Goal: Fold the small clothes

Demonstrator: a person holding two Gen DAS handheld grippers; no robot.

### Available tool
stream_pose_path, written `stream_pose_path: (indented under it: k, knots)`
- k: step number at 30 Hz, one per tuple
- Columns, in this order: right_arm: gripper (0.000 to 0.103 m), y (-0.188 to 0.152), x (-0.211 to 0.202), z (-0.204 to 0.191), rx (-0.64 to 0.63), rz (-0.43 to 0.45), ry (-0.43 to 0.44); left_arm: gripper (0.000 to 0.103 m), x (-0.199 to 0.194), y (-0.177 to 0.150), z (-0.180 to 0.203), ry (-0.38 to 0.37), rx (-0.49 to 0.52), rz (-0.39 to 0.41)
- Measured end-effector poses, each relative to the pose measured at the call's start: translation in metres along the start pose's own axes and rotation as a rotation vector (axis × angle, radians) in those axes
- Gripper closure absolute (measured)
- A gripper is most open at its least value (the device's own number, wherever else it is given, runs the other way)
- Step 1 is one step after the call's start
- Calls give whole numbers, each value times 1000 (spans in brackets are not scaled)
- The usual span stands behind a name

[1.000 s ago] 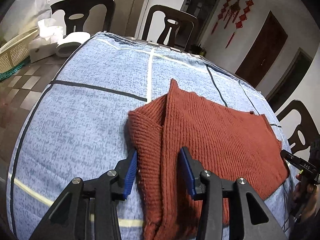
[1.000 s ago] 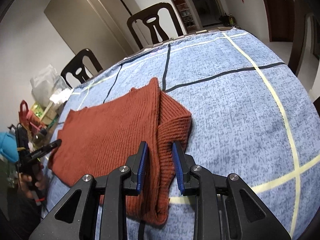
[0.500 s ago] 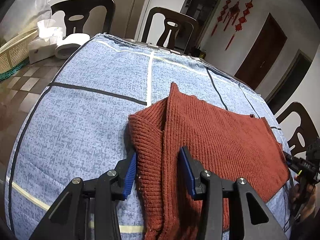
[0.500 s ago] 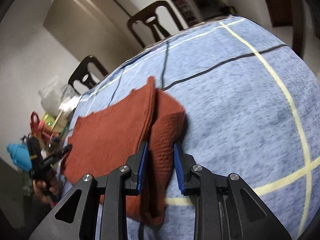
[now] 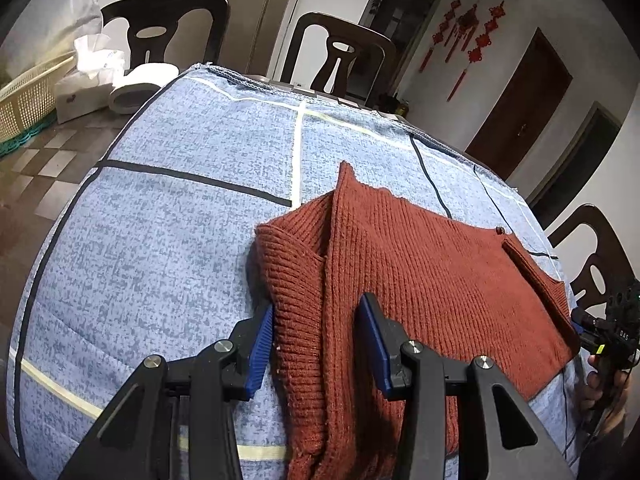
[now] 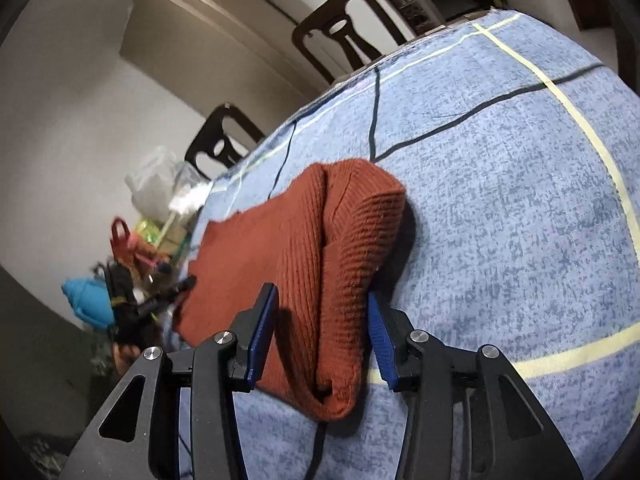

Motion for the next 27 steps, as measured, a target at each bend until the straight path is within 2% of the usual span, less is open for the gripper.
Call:
stream_pose_path:
  k: [4, 6, 8, 10, 13, 15, 16, 19, 25, 26, 27]
  knots:
    - [58, -2, 7, -32, -215, -105, -145, 58, 0, 0, -1, -2, -1, -1]
    - [58, -1, 13, -44, -307, -150, -250, 58, 0, 0, 0, 1, 3, 1]
    - [58, 1, 20, -41, -302, -173, -305, 58, 1, 0, 0, 4, 4, 4]
    - [58, 7, 22, -29, -221, -153, -286, 58, 1, 0, 0, 5, 4, 5]
    - [58, 16, 19, -3, -9, -79, -175, 58, 2, 0, 1, 6, 3, 5]
    - [63, 15, 19, 5, 63, -59, -141, 58, 2, 1, 0, 1, -1, 2]
    - [72, 15, 19, 6, 63, -60, -148, 58, 2, 2, -1, -2, -4, 0]
    - [81, 14, 21, 3, 61, -58, -138, 58, 2, 3, -3, -16, -21, -5]
    - [82, 11, 19, 3, 61, -61, -143, 59, 2, 4, -3, -39, -23, -11]
    - [82, 11, 19, 2, 58, -63, -146, 61, 2, 4, -1, -38, -17, -9]
    - [82, 12, 19, 3, 59, -65, -148, 68, 2, 3, 0, -38, -9, -8]
Point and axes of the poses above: each gripper's, at about its wrist camera, not at the fingertips, and x roughly the way its jaws point, z to its right, y to its top, the point moved 3 cm from there along x, roughly the way its jaws point, and after that the axes turned 15 degrees about -x, right-handed, at the moved point
